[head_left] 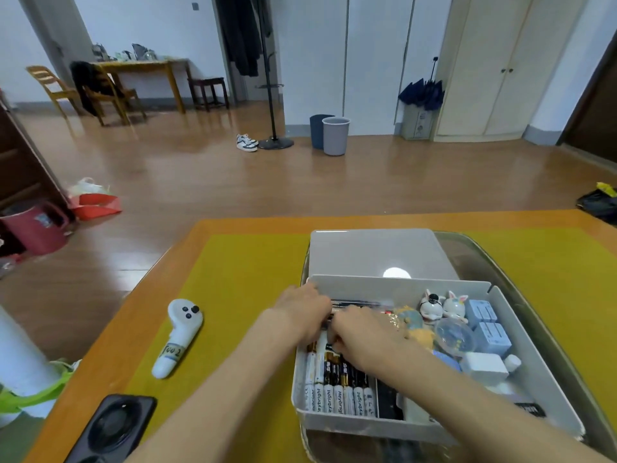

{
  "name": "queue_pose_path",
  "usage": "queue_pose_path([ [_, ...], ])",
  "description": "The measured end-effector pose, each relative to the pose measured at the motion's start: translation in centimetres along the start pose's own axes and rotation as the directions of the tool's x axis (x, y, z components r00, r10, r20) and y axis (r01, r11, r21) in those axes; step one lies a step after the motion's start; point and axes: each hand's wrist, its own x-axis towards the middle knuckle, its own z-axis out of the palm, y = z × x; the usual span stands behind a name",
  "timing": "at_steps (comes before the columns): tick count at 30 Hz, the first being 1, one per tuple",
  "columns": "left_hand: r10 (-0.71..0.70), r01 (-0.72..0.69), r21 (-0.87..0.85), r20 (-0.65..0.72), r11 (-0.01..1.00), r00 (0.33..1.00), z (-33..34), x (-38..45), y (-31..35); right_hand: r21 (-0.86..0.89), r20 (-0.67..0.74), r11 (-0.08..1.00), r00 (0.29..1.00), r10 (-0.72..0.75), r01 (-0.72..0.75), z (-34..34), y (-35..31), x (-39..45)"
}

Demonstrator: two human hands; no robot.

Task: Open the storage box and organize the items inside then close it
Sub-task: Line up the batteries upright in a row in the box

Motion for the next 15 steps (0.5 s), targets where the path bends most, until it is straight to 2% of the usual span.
queue_pose_path([
  [4, 0.008, -0.009, -0.025, -0.023, 1.0, 1.0, 0.5, -0.1, 0.1, -0.052, 0.006, 0.999, 1.0, 0.005, -0.005, 1.0, -0.3, 0.5],
  [7, 0.01, -0.013, -0.073, -0.04, 0.997, 0.999, 0.8, 0.0, -0.2, -0.018, 0.013, 1.0, 1.0, 0.017, -0.016, 0.4, -0.2, 0.8],
  [9, 0.007, -0.011, -0.089, -0.042, 0.996, 0.999, 0.7, 0.0, -0.2, 0.047, -0.01, 0.997, 0.998, 0.064, -0.063, -0.6, 0.1, 0.4],
  [11, 0.001, -0.006, -0.107, -0.05, 0.994, 0.999, 0.8, 0.1, -0.3, 0.183, -0.068, 0.975, 0.988, 0.137, -0.123, -2.0, 1.0, -0.8],
  [15, 0.006, -0.016, -0.122, -0.084, 0.992, 0.996, 1.1, 0.1, -0.2, 0.363, -0.173, 0.909, 0.944, 0.281, -0.204, -4.4, 3.9, -4.9],
])
